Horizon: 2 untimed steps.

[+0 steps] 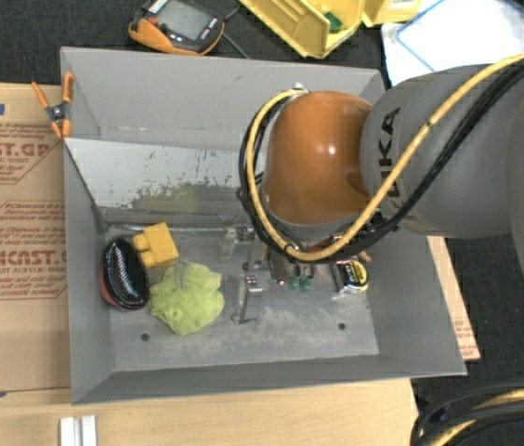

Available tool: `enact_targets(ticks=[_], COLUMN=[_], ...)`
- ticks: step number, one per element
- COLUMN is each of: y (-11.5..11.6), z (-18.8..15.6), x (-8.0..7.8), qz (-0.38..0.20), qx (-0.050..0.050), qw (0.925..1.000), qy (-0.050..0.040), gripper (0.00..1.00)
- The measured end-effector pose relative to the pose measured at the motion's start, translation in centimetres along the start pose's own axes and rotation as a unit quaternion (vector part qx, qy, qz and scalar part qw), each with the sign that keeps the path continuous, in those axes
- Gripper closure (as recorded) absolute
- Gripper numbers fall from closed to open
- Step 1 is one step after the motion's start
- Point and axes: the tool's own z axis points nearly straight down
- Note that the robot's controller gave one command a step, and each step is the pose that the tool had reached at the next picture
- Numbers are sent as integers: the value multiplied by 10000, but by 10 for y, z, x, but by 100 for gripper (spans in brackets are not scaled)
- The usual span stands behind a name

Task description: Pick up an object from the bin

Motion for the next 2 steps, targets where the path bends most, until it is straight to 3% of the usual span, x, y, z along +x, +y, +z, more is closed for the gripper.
enact_targets(ticks=[1, 2], y=[0, -2], z=[0, -10], x=[0, -11], qz=[0, -217], qx=[0, 10], qw=[10000, 9998], qy=[0, 34], gripper=[0, 0])
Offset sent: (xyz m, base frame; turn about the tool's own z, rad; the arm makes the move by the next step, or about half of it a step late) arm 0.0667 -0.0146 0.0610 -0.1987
